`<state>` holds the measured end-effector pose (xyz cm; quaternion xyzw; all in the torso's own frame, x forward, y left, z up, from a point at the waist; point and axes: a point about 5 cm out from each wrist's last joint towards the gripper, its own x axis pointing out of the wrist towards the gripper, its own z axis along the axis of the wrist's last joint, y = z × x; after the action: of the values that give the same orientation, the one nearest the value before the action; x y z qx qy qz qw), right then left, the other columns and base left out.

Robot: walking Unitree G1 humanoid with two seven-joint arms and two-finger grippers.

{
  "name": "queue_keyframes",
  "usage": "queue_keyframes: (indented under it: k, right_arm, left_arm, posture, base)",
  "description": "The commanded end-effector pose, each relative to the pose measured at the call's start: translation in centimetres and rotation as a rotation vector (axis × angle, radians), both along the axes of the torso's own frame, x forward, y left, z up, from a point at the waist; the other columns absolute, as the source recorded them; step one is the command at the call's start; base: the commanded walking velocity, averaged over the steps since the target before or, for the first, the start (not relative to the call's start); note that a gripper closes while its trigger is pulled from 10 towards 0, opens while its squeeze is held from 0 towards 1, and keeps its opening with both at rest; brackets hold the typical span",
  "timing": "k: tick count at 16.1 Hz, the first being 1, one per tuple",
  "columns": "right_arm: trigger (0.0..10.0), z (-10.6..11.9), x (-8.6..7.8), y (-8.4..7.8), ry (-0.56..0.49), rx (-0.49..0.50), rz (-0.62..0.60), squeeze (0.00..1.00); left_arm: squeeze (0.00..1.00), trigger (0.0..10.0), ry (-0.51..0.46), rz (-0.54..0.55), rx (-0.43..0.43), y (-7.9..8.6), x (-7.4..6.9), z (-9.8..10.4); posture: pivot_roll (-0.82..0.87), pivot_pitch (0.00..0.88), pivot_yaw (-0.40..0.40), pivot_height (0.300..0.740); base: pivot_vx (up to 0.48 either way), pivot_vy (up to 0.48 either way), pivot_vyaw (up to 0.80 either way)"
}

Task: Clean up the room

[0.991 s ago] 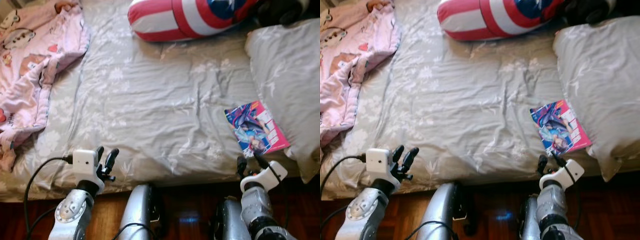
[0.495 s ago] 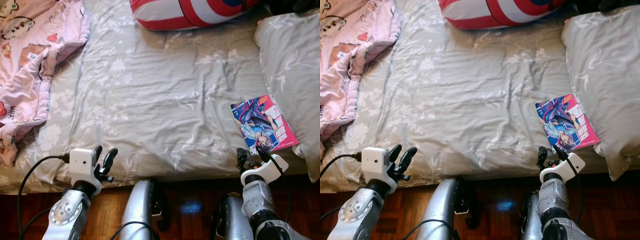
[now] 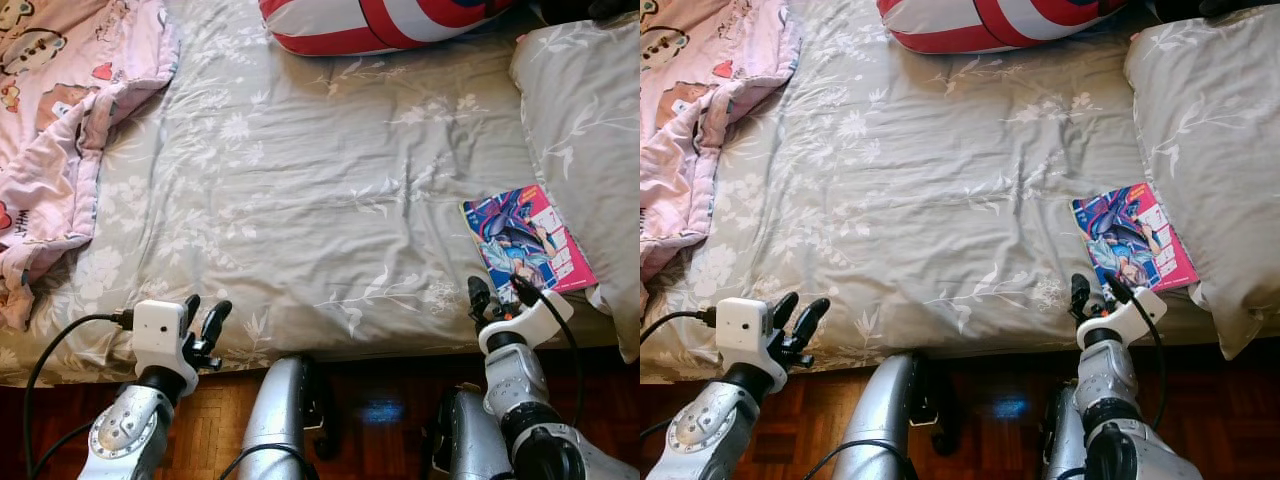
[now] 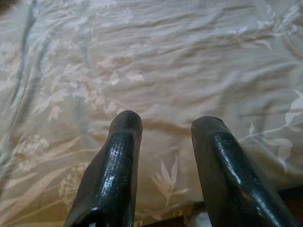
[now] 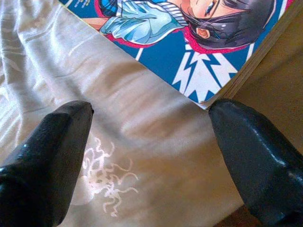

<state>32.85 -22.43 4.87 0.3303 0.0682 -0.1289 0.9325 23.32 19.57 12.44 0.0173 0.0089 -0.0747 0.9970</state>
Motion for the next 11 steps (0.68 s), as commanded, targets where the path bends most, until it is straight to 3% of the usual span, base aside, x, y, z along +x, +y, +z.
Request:
queue_keyframes:
  k: [1,11]
  right_arm:
    - [10.0,-0.7,-0.3,0.3,0.028,0.006,0.023,0.00]
    - [10.0,1.0,1.4,2.6,-0.036,0.026,0.162,0.00]
  left_arm:
    - [0.00,10.0,0.020,0.026,0.028,0.8,-0.5,-0.1]
    - [0.00,10.0,0.036,0.030,0.034,0.7,-0.7,-0.2]
  posture:
    - [0.26,0.403,0.173,0.612]
    - [0.26,0.399,0.169,0.612]
  base:
    - [0.000,0.000,0.00]
    - [0.000,0.000,0.00]
